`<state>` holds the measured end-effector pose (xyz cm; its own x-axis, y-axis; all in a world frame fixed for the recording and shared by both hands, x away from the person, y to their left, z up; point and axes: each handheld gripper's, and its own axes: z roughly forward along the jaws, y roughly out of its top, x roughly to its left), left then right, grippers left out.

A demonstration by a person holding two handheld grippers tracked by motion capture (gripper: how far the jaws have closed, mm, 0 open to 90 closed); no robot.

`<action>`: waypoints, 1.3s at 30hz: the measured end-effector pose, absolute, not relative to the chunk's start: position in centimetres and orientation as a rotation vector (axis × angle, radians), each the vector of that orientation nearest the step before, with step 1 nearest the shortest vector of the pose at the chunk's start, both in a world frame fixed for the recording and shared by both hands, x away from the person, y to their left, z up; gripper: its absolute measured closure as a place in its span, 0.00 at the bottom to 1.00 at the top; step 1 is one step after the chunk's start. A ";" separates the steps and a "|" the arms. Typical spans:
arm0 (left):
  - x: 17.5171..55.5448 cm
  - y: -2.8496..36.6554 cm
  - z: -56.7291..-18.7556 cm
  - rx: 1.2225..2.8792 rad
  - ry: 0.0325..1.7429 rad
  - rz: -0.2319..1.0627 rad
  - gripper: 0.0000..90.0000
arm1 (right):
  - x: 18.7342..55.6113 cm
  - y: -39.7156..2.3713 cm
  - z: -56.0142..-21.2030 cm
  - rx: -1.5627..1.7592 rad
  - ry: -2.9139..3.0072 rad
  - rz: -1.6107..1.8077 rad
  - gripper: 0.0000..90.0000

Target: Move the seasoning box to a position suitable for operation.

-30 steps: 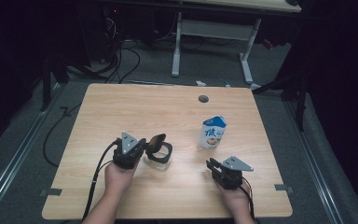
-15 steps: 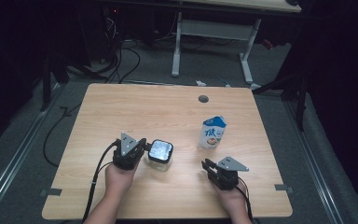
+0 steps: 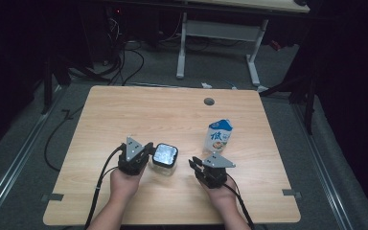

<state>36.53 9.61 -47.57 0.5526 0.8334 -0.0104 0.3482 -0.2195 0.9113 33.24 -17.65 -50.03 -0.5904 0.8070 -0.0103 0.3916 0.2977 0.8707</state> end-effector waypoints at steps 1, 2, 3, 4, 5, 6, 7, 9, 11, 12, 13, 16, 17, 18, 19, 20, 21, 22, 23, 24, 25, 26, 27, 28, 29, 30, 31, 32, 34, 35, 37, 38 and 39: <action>36.5 9.6 -47.6 1.801 0.975 0.616 1.00 | 33.3 -17.5 -49.9 1.066 2.115 1.235 0.86; 36.5 9.6 -47.6 1.799 0.974 0.617 1.00 | 33.3 -17.2 -49.7 1.053 2.114 1.241 0.86; 36.5 9.6 -47.6 1.797 0.974 0.617 1.00 | 33.3 -17.2 -49.7 1.053 2.114 1.241 0.86; 36.5 9.6 -47.7 1.792 0.976 0.614 1.00 | 33.3 -17.0 -49.6 1.050 2.111 1.241 0.86; 36.6 9.6 -47.7 1.791 0.978 0.613 1.00 | 33.4 -17.0 -49.6 1.042 2.112 1.244 0.86; 36.6 9.6 -47.7 1.790 0.978 0.612 1.00 | 33.4 -16.9 -49.5 1.046 2.109 1.249 0.86; 36.6 9.6 -47.7 1.790 0.976 0.613 1.00 | 33.5 -16.8 -49.5 1.048 2.107 1.255 0.86; 36.6 9.6 -47.7 1.785 0.977 0.610 1.00 | 33.6 -16.6 -49.5 1.046 2.105 1.259 0.86; 36.7 9.7 -47.7 1.786 0.975 0.610 1.00 | 33.7 -16.5 -49.6 1.048 2.105 1.262 0.91; 36.7 9.7 -47.7 1.787 0.973 0.610 1.00 | 33.8 -16.4 -49.6 1.052 2.095 1.262 0.99; 36.7 9.7 -47.7 1.787 0.973 0.610 1.00 | 33.8 -16.4 -49.6 1.052 2.095 1.262 0.99; 36.7 9.7 -47.7 1.784 0.975 0.609 1.00 | 33.9 -16.1 -49.6 1.044 2.106 1.272 1.00; 36.7 9.7 -47.7 1.787 0.974 0.609 1.00 | 33.9 -16.1 -49.6 1.044 2.106 1.272 1.00; 36.7 9.7 -47.7 1.783 0.975 0.608 1.00 | 33.9 -15.9 -49.6 1.041 2.107 1.270 1.00; 36.7 9.7 -47.7 1.784 0.974 0.608 1.00 | 33.9 -15.8 -49.6 1.044 2.110 1.273 1.00; 36.7 9.7 -47.8 1.783 0.974 0.605 1.00 | 33.9 -15.5 -49.5 1.031 2.111 1.278 1.00; 36.7 9.7 -47.8 1.783 0.974 0.605 1.00 | 33.9 -15.5 -49.5 1.031 2.111 1.278 1.00; 36.7 9.8 -47.8 1.780 0.977 0.603 1.00 | 33.9 -15.3 -49.5 1.024 2.109 1.286 1.00; 36.7 9.8 -47.8 1.780 0.977 0.603 1.00 | 33.9 -15.3 -49.5 1.024 2.109 1.286 1.00; 36.8 9.8 -47.8 1.776 0.979 0.596 1.00 | 34.0 -15.2 -49.5 1.018 2.108 1.291 1.00; 36.8 9.9 -47.8 1.775 0.980 0.596 1.00 | 33.9 -15.1 -49.4 1.018 2.109 1.290 1.00; 36.8 9.9 -47.8 1.773 0.982 0.596 1.00 | 33.9 -14.9 -49.4 1.012 2.114 1.293 1.00; 36.8 9.9 -47.8 1.772 0.982 0.592 1.00 | 33.9 -14.9 -49.4 1.012 2.114 1.293 1.00; 36.7 9.9 -47.8 1.773 0.979 0.591 1.00 | 33.9 -14.8 -49.4 1.012 2.114 1.287 1.00; 36.7 9.8 -47.8 1.773 0.980 0.595 1.00 | 33.9 -14.8 -49.4 1.012 2.114 1.287 1.00; 36.7 9.8 -47.8 1.773 0.979 0.597 1.00 | 33.9 -14.8 -49.4 1.010 2.116 1.285 1.00; 36.7 9.9 -47.9 1.771 0.979 0.594 1.00 | 33.9 -14.8 -49.4 1.011 2.116 1.285 1.00; 36.7 9.9 -47.9 1.772 0.979 0.595 1.00 | 33.9 -14.8 -49.4 1.011 2.115 1.285 1.00; 36.7 9.9 -47.9 1.772 0.978 0.595 1.00 | 33.9 -14.8 -49.3 1.006 2.115 1.284 1.00; 36.7 9.9 -47.9 1.772 0.978 0.596 1.00 | 33.8 -14.8 -49.3 1.012 2.114 1.287 1.00; 36.7 9.9 -47.9 1.768 0.981 0.594 1.00 | 33.8 -14.8 -49.3 1.007 2.113 1.288 1.00; 36.7 9.9 -47.9 1.767 0.981 0.595 1.00 | 33.8 -14.8 -49.3 1.006 2.115 1.289 1.00; 36.7 9.9 -47.9 1.765 0.983 0.596 1.00 | 33.8 -14.8 -49.3 1.008 2.114 1.290 1.00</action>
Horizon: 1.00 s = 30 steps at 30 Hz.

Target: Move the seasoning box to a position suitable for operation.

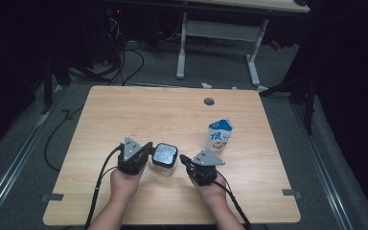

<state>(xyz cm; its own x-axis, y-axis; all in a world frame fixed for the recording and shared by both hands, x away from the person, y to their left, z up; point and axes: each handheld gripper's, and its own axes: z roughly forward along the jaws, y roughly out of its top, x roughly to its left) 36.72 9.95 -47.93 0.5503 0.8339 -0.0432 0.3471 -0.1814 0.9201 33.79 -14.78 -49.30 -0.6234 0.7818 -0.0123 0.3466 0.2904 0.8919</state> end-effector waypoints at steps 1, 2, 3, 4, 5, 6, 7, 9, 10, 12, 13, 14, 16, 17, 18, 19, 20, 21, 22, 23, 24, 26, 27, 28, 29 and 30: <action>36.7 10.0 -47.9 1.764 0.984 0.595 1.00 | 33.8 -14.8 -49.3 1.003 2.114 1.287 1.00; 36.7 10.0 -47.9 1.764 0.984 0.596 1.00 | 33.8 -14.8 -49.3 1.005 2.114 1.287 1.00; 36.7 10.0 -47.9 1.765 0.983 0.597 1.00 | 33.8 -14.8 -49.3 1.004 2.114 1.288 0.99; 36.7 10.0 -47.9 1.765 0.983 0.597 1.00 | 33.8 -14.7 -49.3 1.003 2.113 1.291 0.99; 36.7 10.0 -47.9 1.766 0.983 0.598 1.00 | 33.8 -14.7 -49.2 1.006 2.115 1.291 0.99; 36.7 10.0 -47.9 1.766 0.982 0.599 1.00 | 33.8 -14.7 -49.2 1.006 2.115 1.291 0.99; 36.7 9.9 -47.9 1.768 0.978 0.600 1.00 | 33.9 -14.6 -49.2 1.005 2.114 1.293 0.99; 36.7 9.9 -47.9 1.767 0.979 0.599 1.00 | 33.9 -14.5 -49.1 1.001 2.115 1.294 0.99; 36.7 9.9 -47.9 1.767 0.979 0.599 1.00 | 33.9 -14.5 -49.1 1.001 2.115 1.294 0.99; 36.7 10.0 -47.9 1.766 0.981 0.599 1.00 | 33.9 -14.4 -49.1 0.996 2.115 1.298 0.99; 36.7 10.0 -48.0 1.766 0.981 0.599 1.00 | 33.9 -14.3 -49.1 0.999 2.115 1.299 0.99; 36.7 10.0 -48.0 1.765 0.981 0.599 1.00 | 33.9 -14.3 -49.1 0.999 2.115 1.299 0.99; 36.8 10.1 -48.0 1.761 0.984 0.595 1.00 | 33.9 -14.3 -49.0 0.994 2.117 1.298 0.99; 36.8 10.1 -48.0 1.761 0.984 0.595 1.00 | 33.9 -14.3 -49.0 0.994 2.117 1.298 0.99; 36.8 10.1 -48.0 1.760 0.985 0.594 1.00 | 33.9 -14.3 -49.0 0.991 2.116 1.300 0.99; 36.8 10.1 -48.0 1.760 0.984 0.594 1.00 | 33.9 -14.3 -49.0 0.990 2.115 1.301 0.99; 36.8 10.1 -48.0 1.761 0.984 0.594 1.00 | 33.9 -14.3 -49.0 0.992 2.115 1.299 0.99; 36.8 10.1 -48.0 1.760 0.983 0.593 1.00 | 33.9 -14.3 -49.0 0.991 2.116 1.300 0.99; 36.7 10.0 -48.0 1.761 0.981 0.593 1.00 | 33.9 -14.3 -49.0 0.993 2.117 1.297 0.99; 36.7 10.0 -48.0 1.761 0.980 0.594 1.00 | 33.9 -14.3 -49.0 0.994 2.118 1.296 0.99; 36.7 10.0 -48.0 1.761 0.980 0.594 1.00 | 33.9 -14.2 -49.0 0.999 2.118 1.298 0.99; 36.8 10.1 -48.0 1.759 0.980 0.590 1.00 | 33.9 -14.2 -49.0 0.997 2.117 1.299 0.99; 36.8 10.1 -48.0 1.759 0.980 0.590 1.00 | 33.9 -14.2 -49.0 0.997 2.117 1.299 0.99; 36.8 10.1 -48.1 1.758 0.979 0.590 1.00 | 33.9 -14.2 -49.0 0.997 2.116 1.299 0.99; 36.8 10.1 -48.1 1.754 0.978 0.588 1.00 | 33.9 -14.2 -49.0 0.997 2.117 1.299 0.99; 36.7 10.1 -48.1 1.756 0.978 0.589 1.00 | 33.9 -14.3 -49.0 0.996 2.118 1.298 0.99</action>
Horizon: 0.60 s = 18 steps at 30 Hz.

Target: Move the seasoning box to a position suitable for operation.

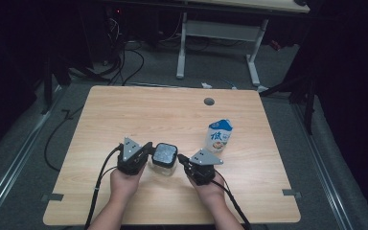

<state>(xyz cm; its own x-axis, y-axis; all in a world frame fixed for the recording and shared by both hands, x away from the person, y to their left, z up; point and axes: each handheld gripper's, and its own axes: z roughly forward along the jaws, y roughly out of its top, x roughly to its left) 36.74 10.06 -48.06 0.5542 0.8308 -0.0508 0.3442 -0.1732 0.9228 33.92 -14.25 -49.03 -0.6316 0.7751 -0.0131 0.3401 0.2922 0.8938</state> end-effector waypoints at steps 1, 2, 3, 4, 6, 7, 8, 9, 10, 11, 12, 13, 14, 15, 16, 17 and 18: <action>36.7 10.1 -48.1 1.755 0.979 0.588 1.00 | 33.9 -14.3 -49.0 0.996 2.116 1.299 0.99; 36.7 10.1 -48.1 1.753 0.980 0.587 1.00 | 33.9 -14.3 -49.0 0.996 2.116 1.299 0.99; 36.7 10.1 -48.1 1.753 0.980 0.588 1.00 | 33.9 -14.3 -49.0 0.996 2.116 1.300 0.99; 36.7 10.1 -48.1 1.753 0.980 0.589 1.00 | 33.9 -14.3 -49.0 0.994 2.116 1.299 0.99; 36.7 10.1 -48.1 1.752 0.981 0.588 1.00 | 33.9 -14.2 -49.0 0.992 2.115 1.305 0.99; 36.8 10.1 -48.1 1.751 0.982 0.588 1.00 | 33.9 -14.2 -49.0 0.992 2.115 1.305 0.99; 36.7 10.1 -48.1 1.752 0.982 0.589 1.00 | 33.9 -14.2 -48.9 0.990 2.114 1.305 0.99; 36.7 10.1 -48.1 1.753 0.982 0.590 1.00 | 33.9 -14.1 -48.9 0.988 2.114 1.304 0.99; 36.7 10.1 -48.1 1.752 0.982 0.590 1.00 | 33.9 -14.0 -48.8 0.987 2.112 1.311 0.99; 36.7 10.1 -48.1 1.752 0.981 0.589 1.00 | 33.9 -13.9 -48.7 0.986 2.116 1.310 0.99; 36.7 10.1 -48.1 1.753 0.981 0.589 1.00 | 34.0 -13.8 -48.7 0.980 2.113 1.313 0.99; 36.7 10.1 -48.1 1.752 0.982 0.588 1.00 | 34.0 -13.6 -48.6 0.973 2.116 1.317 0.99; 36.8 10.1 -48.1 1.750 0.984 0.586 1.00 | 34.0 -13.4 -48.5 0.971 2.121 1.322 0.99; 36.7 10.1 -48.1 1.749 0.985 0.585 1.00 | 34.0 -13.4 -48.5 0.971 2.121 1.322 0.99; 36.7 10.1 -48.1 1.750 0.985 0.587 1.00 | 34.0 -13.4 -48.5 0.969 2.118 1.316 0.99; 36.7 10.1 -48.1 1.751 0.984 0.587 1.00 | 34.0 -13.3 -48.5 0.969 2.114 1.324 0.99; 36.7 10.1 -48.1 1.751 0.982 0.585 1.00 | 34.0 -13.3 -48.4 0.971 2.116 1.333 0.99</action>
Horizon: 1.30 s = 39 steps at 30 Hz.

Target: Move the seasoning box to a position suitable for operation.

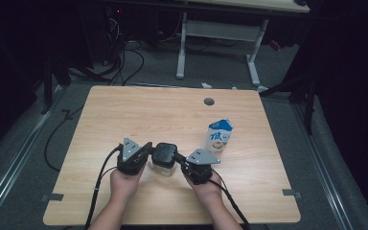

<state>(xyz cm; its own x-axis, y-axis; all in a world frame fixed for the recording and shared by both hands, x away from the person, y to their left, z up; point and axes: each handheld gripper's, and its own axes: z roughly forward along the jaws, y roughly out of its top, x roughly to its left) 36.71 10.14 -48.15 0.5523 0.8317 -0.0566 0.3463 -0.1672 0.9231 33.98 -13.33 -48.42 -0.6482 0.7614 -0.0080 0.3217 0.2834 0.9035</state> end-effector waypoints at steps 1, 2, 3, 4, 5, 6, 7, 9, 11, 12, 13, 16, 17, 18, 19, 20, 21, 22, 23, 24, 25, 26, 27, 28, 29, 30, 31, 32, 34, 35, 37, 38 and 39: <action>36.7 10.1 -48.1 1.752 0.981 0.584 1.00 | 34.0 -13.3 -48.4 0.968 2.117 1.336 0.99; 36.7 10.2 -48.1 1.752 0.981 0.581 1.00 | 34.0 -13.2 -48.3 0.967 2.118 1.334 0.99; 36.7 10.2 -48.1 1.755 0.980 0.582 1.00 | 34.0 -13.0 -48.2 0.963 2.117 1.341 0.99; 36.7 10.2 -48.1 1.759 0.980 0.583 1.00 | 34.0 -13.0 -48.1 0.960 2.115 1.344 0.99; 36.6 10.5 -47.9 1.753 0.980 0.591 1.00 | 34.0 -12.9 -48.0 0.960 2.114 1.347 0.99; 36.6 10.5 -47.9 1.753 0.980 0.591 1.00 | 34.1 -12.8 -48.0 0.956 2.111 1.352 0.99; 36.4 10.7 -47.8 1.742 0.980 0.594 1.00 | 34.1 -12.8 -48.0 0.956 2.111 1.352 0.99; 36.1 11.2 -47.5 1.738 0.975 0.603 1.00 | 34.1 -12.7 -47.8 0.956 2.110 1.350 0.99; 35.6 11.6 -47.4 1.754 0.970 0.621 1.00 | 34.2 -12.6 -47.5 0.947 2.109 1.353 0.99; 35.4 12.0 -47.4 1.753 0.973 0.620 1.00 | 34.2 -12.6 -47.5 0.947 2.109 1.353 0.99; 35.1 12.3 -47.4 1.755 0.977 0.616 1.00 | 34.2 -12.5 -47.4 0.950 2.105 1.356 0.99; 34.2 12.8 -47.9 1.776 0.979 0.614 1.00 | 34.3 -12.4 -47.2 0.946 2.107 1.364 0.99; 33.9 12.9 -48.2 1.784 0.983 0.609 1.00 | 34.3 -12.3 -47.1 0.947 2.101 1.363 0.99; 33.7 13.0 -48.5 1.790 0.990 0.594 1.00 | 34.3 -12.3 -47.1 0.947 2.101 1.363 0.99; 33.2 12.9 -49.1 1.804 0.992 0.573 1.00 | 34.3 -12.1 -46.9 0.943 2.100 1.363 0.99; 33.2 12.9 -49.1 1.804 0.992 0.573 1.00 | 34.3 -12.1 -46.9 0.943 2.100 1.363 0.99; 32.9 12.7 -49.2 1.811 0.985 0.567 1.00 | 34.4 -12.1 -46.8 0.938 2.099 1.369 0.99; 32.7 12.5 -49.4 1.812 0.979 0.562 1.00 | 34.4 -12.0 -46.7 0.938 2.100 1.368 0.99; 32.4 12.4 -49.4 1.814 0.972 0.557 1.00 | 34.4 -11.9 -46.6 0.931 2.099 1.373 0.99; 32.2 12.1 -49.4 1.811 0.960 0.549 1.00 | 34.5 -11.7 -46.5 0.928 2.102 1.372 0.99; 32.2 12.1 -49.4 1.811 0.960 0.549 1.00 | 34.5 -11.6 -46.4 0.925 2.100 1.372 0.99; 32.1 11.9 -49.3 1.808 0.957 0.544 1.00 | 34.5 -11.6 -46.4 0.925 2.100 1.372 0.99; 32.1 11.8 -49.3 1.804 0.954 0.538 1.00 | 34.5 -11.5 -46.3 0.921 2.104 1.373 0.99; 32.0 11.7 -49.2 1.800 0.950 0.534 1.00 | 34.5 -11.4 -46.2 0.925 2.103 1.372 0.99; 32.0 11.6 -49.1 1.795 0.948 0.533 1.00 | 34.5 -11.3 -46.2 0.920 2.106 1.368 0.99; 31.9 11.6 -49.0 1.792 0.948 0.538 1.00 | 34.5 -11.2 -46.1 0.918 2.104 1.375 0.99; 31.8 11.5 -49.0 1.786 0.942 0.527 1.00 | 34.6 -11.2 -46.1 0.912 2.107 1.369 0.99; 31.8 11.5 -48.9 1.782 0.940 0.528 1.00 | 34.6 -11.1 -46.0 0.911 2.110 1.371 0.99; 31.7 11.4 -48.8 1.778 0.940 0.529 1.00 | 34.6 -11.1 -45.9 0.908 2.110 1.369 0.99; 31.6 11.3 -48.8 1.780 0.933 0.523 1.00 | 34.6 -11.0 -45.9 0.908 2.108 1.369 0.99; 31.5 11.2 -48.8 1.775 0.928 0.516 1.00 | 34.6 -11.0 -45.9 0.907 2.110 1.368 0.99; 31.5 11.1 -48.8 1.772 0.929 0.519 1.00 | 34.6 -11.0 -45.9 0.907 2.110 1.368 0.99; 31.5 11.1 -48.8 1.770 0.927 0.516 1.00 | 34.6 -11.0 -45.9 0.907 2.110 1.369 0.99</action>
